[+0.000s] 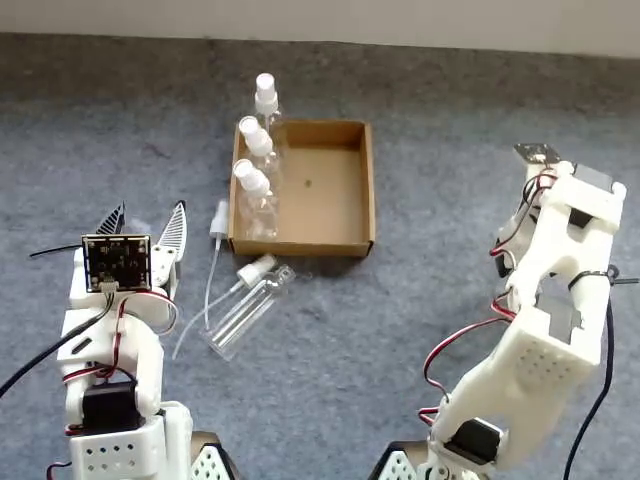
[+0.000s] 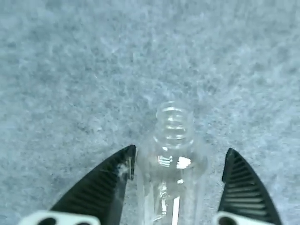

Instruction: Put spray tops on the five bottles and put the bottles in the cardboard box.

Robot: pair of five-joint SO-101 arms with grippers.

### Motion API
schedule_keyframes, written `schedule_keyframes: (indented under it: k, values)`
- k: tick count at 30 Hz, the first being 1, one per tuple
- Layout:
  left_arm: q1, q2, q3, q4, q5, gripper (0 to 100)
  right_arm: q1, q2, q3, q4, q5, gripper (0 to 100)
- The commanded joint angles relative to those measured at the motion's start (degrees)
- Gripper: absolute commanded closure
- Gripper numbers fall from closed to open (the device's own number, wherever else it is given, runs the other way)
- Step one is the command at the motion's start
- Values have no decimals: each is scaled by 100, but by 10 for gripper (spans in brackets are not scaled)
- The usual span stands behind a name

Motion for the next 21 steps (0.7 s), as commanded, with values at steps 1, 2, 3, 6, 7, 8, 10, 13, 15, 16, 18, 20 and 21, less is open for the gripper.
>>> schedule_keyframes:
  k: [1, 2, 3, 6, 7, 8, 10, 13, 15, 16, 18, 20, 21]
  values:
    - [48, -13, -119, -123, 26, 772, -66, -66, -286, -57, 62, 752]
    - [48, -13, -119, -123, 26, 772, -66, -66, -286, -57, 62, 770]
    - [48, -13, -119, -123, 26, 772, -66, -66, -286, -57, 62, 796]
    - [48, -13, -119, -123, 26, 772, -66, 22, -277, -57, 62, 837]
    - [48, -13, -119, -123, 26, 772, -66, 84, -277, -48, 62, 837]
    - [48, -13, -119, -123, 26, 772, -66, 154, -286, -4, 62, 834]
    - [48, -13, -119, -123, 26, 772, -66, 295, -286, 66, 62, 815]
    - [48, -13, -119, -123, 26, 772, -57, 391, -295, 66, 62, 785]
    - [48, -13, -119, -123, 26, 772, -48, 382, -295, 75, 62, 781]
    - [48, -13, -119, -123, 26, 772, -48, 374, -295, 84, 62, 781]
    - [48, -13, -119, -123, 26, 772, -48, 382, -330, 189, 62, 781]
    - [48, -13, -119, -123, 26, 772, -48, 382, -338, 207, 62, 781]
    - [48, -13, -119, -123, 26, 772, -48, 382, -338, 207, 62, 782]
